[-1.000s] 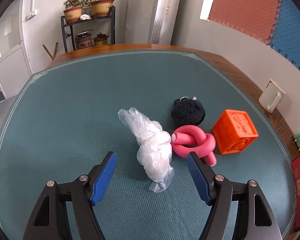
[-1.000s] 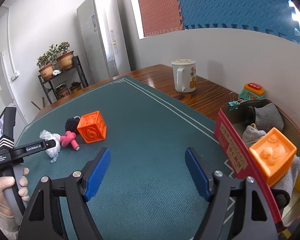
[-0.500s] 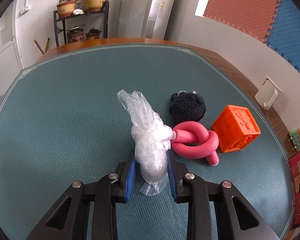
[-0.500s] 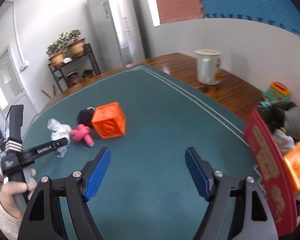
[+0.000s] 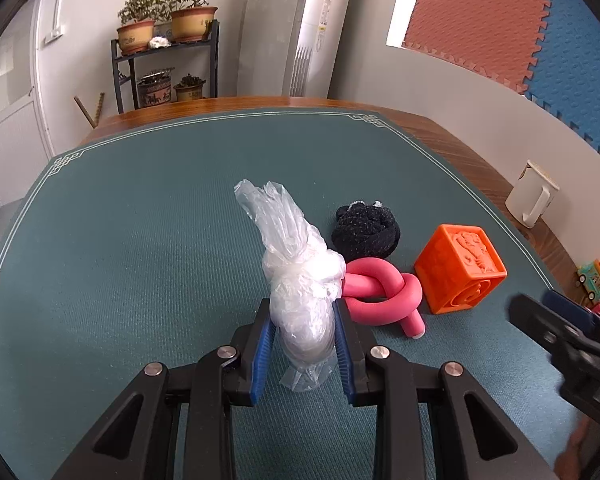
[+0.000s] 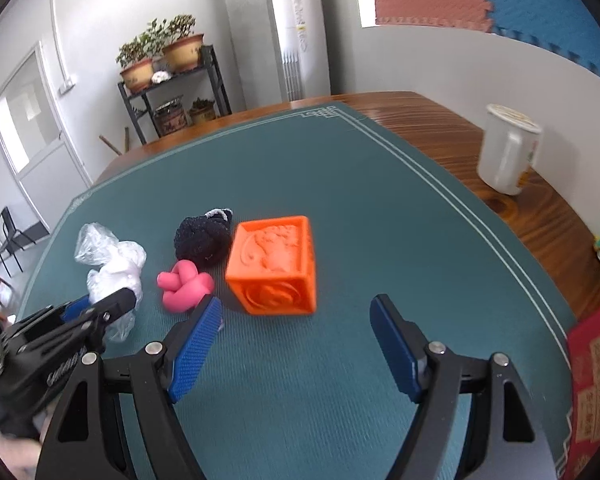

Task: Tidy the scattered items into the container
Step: 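Grasp the printed orange cube with the right tool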

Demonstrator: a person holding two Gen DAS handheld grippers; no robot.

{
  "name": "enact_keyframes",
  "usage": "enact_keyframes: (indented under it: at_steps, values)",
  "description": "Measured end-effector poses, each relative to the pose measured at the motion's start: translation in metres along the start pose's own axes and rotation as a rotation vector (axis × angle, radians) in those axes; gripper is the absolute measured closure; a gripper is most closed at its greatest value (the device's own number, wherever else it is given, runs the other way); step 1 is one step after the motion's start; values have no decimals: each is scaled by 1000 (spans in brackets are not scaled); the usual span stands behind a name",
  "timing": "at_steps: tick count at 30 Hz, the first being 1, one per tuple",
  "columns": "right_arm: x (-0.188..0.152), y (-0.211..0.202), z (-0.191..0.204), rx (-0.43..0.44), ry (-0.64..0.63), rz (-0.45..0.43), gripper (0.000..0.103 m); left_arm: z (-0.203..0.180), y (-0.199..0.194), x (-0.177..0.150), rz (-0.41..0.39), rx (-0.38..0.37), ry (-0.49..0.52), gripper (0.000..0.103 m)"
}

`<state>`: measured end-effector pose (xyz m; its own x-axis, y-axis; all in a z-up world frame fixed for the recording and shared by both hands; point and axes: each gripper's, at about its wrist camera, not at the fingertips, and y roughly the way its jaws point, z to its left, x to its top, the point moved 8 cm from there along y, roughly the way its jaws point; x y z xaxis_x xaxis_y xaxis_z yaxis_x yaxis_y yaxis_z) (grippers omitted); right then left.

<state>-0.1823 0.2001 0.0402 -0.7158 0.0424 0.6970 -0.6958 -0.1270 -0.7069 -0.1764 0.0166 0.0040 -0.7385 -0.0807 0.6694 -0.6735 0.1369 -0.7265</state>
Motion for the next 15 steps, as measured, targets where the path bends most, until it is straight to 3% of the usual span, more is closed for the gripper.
enact_keyframes:
  at_steps: [13,15]
  values:
    - [10,46,12,-19,-31,52,23,0,-3,-5,0,10,4,73]
    - [8,53,11,-26,-34,65,31,0,-2,-5,-2,11,8,73]
